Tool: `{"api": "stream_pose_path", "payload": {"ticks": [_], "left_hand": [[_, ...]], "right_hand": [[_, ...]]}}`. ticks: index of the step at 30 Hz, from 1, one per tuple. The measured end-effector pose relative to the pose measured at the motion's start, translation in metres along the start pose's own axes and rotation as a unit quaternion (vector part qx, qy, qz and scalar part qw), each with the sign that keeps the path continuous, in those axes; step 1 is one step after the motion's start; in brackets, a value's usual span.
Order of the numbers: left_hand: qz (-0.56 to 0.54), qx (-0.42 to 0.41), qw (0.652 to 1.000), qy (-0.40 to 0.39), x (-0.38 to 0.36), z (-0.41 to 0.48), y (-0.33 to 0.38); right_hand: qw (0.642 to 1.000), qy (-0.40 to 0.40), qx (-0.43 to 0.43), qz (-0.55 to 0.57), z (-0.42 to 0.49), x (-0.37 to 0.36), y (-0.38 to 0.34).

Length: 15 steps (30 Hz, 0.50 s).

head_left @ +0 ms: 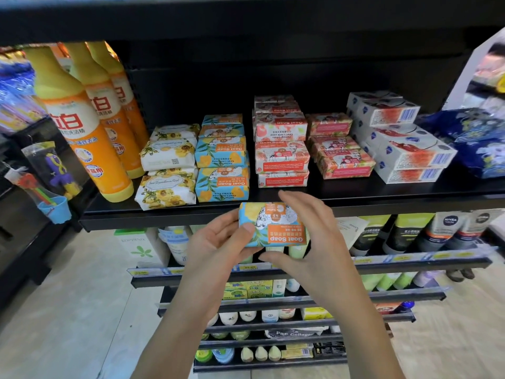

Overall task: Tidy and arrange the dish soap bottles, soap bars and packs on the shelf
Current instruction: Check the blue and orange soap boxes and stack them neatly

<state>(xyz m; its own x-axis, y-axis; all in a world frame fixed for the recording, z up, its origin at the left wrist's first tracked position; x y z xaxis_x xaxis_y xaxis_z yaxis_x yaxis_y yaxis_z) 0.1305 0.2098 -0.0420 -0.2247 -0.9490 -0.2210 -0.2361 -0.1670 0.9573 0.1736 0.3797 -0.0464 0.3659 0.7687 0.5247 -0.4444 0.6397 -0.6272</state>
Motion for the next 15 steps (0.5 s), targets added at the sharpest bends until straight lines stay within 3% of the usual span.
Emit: {"api": "stream_pose_path", "payload": {"ticks": [5, 9, 11, 15], "left_hand": [[0.044, -0.013, 0.999, -0.012, -0.007, 0.007, 0.004], [0.166, -0.092, 0.982, 0.015, -0.003, 0.014, 0.009], [0.265, -0.165, 0.948, 0.063, 0.006, 0.019, 0.007], [0.476, -0.306, 0.807, 0.168, 0.026, 0.034, 0.001]], "right_hand": [[0.998, 0.028, 0.022, -0.042, 0.005, 0.004, 0.007], [0.999, 0.03, -0.005, -0.027, 0.015, 0.016, 0.015], [0.999, 0.021, -0.019, -0.032, 0.023, 0.022, 0.02], [0.998, 0.004, -0.038, -0.048, 0.04, 0.029, 0.031]]}}
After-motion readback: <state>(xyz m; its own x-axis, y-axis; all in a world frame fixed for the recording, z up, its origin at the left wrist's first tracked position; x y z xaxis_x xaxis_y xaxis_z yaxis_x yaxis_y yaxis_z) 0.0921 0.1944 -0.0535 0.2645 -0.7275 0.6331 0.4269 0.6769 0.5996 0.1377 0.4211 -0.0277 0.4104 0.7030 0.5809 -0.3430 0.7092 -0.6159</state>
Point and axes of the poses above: each hand's wrist, its own z-axis towards the middle knuckle, its own x-axis out of the back of the hand, y = z × x, the point moved 1 cm from there along z, towards the middle knuckle, and after that the axes turned 9 degrees about x, right-handed, at the moved point
